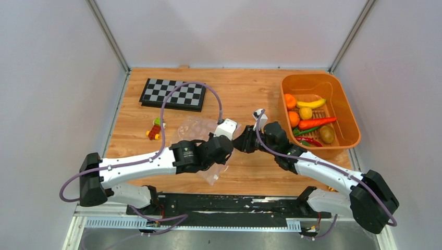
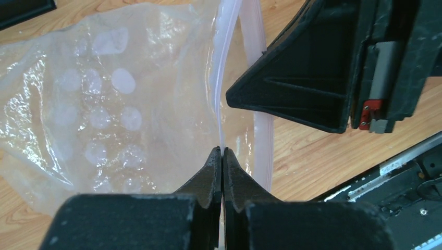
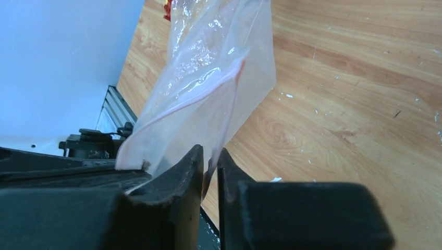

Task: Place the food in the zip-top bag and seal the zipper
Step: Open the zipper of the food storage bag at the center of the board.

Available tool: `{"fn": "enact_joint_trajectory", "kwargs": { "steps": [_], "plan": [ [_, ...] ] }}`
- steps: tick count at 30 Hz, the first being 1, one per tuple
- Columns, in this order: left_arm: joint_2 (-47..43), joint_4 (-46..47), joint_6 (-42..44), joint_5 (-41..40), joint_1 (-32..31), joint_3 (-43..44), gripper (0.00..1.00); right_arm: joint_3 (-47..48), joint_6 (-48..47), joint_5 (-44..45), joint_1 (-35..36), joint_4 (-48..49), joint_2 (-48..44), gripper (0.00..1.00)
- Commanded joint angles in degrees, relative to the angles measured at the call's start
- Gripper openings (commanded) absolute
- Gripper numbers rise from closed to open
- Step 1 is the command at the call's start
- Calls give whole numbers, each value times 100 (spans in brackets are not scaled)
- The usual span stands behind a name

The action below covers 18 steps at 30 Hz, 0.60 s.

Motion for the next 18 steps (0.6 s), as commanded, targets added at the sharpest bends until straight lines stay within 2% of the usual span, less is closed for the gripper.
{"fn": "enact_joint_trajectory", "kwargs": {
  "steps": [1,2,4,5,6,7,10,14,18],
  "plan": [
    [-337,212,61,-65,-48,41,0,257,99,-112,42,316,-9,7],
    [-373,168,47,-230,-39,-33,0,245,121,-69,51,306,-70,1],
    [-392,46,-96,-591,-43,-141,2,208,197,47,67,331,-215,0],
    [-381,22,-94,-697,-37,-178,10,196,247,73,76,321,-279,0],
    [-349,-13,-104,-773,-37,-190,24,198,294,79,80,317,-318,0],
    [-297,-43,-132,-807,-42,-184,32,213,340,65,89,316,-335,0],
    [-149,-27,-128,-713,-43,-121,50,278,421,91,164,293,-348,0],
    [4,-165,-111,-817,-43,10,55,319,445,213,205,158,-391,0],
    [61,-168,0,-750,-43,-27,57,275,569,241,217,229,-508,0]
  ]
}}
